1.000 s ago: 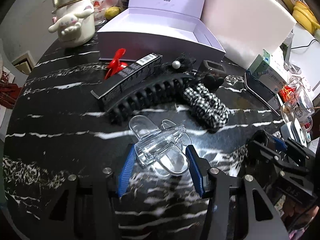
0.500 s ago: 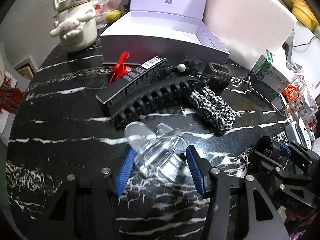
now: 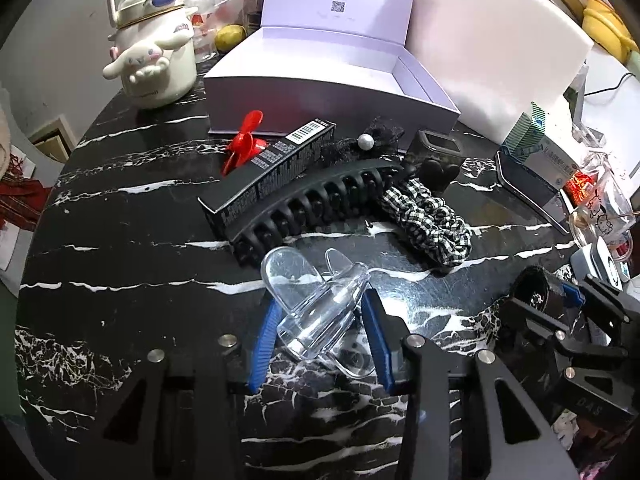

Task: Organize rigid objects
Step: 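Lift the clear glasses and brown hair tie and carry both into the lavender box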

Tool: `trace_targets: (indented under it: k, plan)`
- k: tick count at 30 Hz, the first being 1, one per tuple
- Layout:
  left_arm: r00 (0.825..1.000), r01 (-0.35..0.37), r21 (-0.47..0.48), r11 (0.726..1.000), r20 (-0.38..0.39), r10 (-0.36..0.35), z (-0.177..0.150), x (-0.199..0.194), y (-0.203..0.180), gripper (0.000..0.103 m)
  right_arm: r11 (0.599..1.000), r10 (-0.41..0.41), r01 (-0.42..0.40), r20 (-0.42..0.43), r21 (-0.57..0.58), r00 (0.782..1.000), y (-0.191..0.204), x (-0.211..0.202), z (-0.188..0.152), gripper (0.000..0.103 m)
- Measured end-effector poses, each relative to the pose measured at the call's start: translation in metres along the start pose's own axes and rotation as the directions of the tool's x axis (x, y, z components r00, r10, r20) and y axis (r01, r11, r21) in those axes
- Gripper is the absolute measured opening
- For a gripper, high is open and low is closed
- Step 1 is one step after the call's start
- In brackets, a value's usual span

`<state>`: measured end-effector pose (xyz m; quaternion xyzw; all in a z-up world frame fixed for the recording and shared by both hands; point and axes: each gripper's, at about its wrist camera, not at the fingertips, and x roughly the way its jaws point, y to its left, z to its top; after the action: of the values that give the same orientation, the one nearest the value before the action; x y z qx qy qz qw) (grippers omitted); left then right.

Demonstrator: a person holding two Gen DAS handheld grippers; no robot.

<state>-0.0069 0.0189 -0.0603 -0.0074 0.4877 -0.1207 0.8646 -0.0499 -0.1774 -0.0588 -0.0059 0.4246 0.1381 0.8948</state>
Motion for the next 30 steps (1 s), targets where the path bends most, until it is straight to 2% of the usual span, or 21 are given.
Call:
trace_targets:
  k: [14, 25, 30]
  plan:
    - [0.999, 0.021, -0.003, 1.0, 0.048, -0.021, 0.004, -0.024, 0.007, 0.04, 0.998, 0.026, -0.022, 0.053, -0.062, 0.998, 0.01, -0.014, 0.022, 0.046]
    - [0.99, -0.002, 0.033, 0.999, 0.139, -0.003, 0.029, -0.053, 0.005, 0.04, 0.993, 0.057, -0.046, 0.098, -0.111, 0.994, 0.014, -0.029, 0.052, 0.046]
    - [0.985, -0.009, 0.04, 0.999, 0.172, 0.002, 0.043, -0.061, 0.002, 0.04, 0.99, 0.05, -0.031, 0.137, -0.14, 0.989, 0.015, -0.037, 0.069, 0.046]
